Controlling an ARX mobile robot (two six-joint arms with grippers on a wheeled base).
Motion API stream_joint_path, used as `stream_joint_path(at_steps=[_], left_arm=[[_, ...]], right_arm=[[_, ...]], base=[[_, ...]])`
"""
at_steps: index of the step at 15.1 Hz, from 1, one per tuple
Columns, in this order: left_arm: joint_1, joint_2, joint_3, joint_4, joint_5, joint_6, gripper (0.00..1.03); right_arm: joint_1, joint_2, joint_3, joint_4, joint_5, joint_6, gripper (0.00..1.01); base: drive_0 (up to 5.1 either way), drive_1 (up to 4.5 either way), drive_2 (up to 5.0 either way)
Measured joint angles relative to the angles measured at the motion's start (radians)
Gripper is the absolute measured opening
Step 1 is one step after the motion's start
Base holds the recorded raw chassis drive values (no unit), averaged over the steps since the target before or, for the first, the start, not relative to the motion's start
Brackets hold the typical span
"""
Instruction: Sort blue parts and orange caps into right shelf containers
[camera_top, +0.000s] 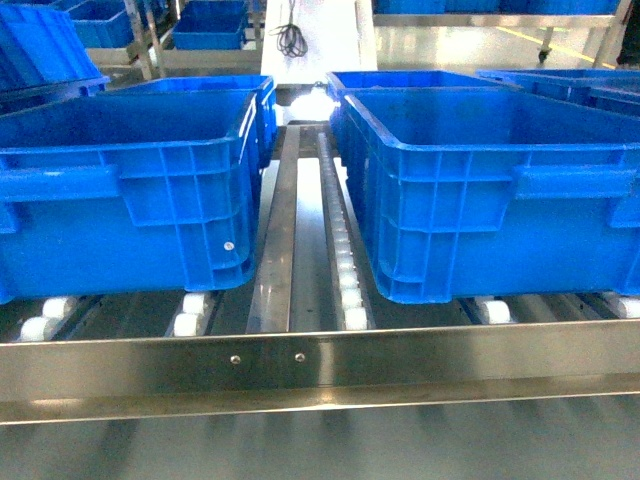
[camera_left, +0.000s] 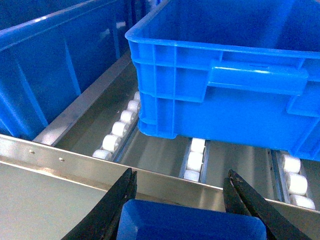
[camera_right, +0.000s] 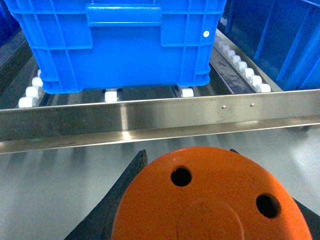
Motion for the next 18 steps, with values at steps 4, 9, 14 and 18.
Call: stream_joint_path(at_steps=[4, 9, 14, 18], left_arm=[[0.000, 0.000, 0.000, 0.000, 0.000, 0.000, 0.45], [0.000, 0.000, 0.000, 0.000, 0.000, 0.000, 0.45], [0.000, 0.000, 0.000, 0.000, 0.000, 0.000, 0.45], [0.000, 0.000, 0.000, 0.000, 0.000, 0.000, 0.45]], right_arm=[[0.000, 0.000, 0.000, 0.000, 0.000, 0.000, 0.42], [0.000, 0.000, 0.000, 0.000, 0.000, 0.000, 0.42], [0.000, 0.000, 0.000, 0.000, 0.000, 0.000, 0.42], [0.000, 0.000, 0.000, 0.000, 0.000, 0.000, 0.42]], base=[[0.0, 0.00, 0.0], [0.0, 0.00, 0.0], [0.0, 0.00, 0.0], [0.0, 0.00, 0.0]])
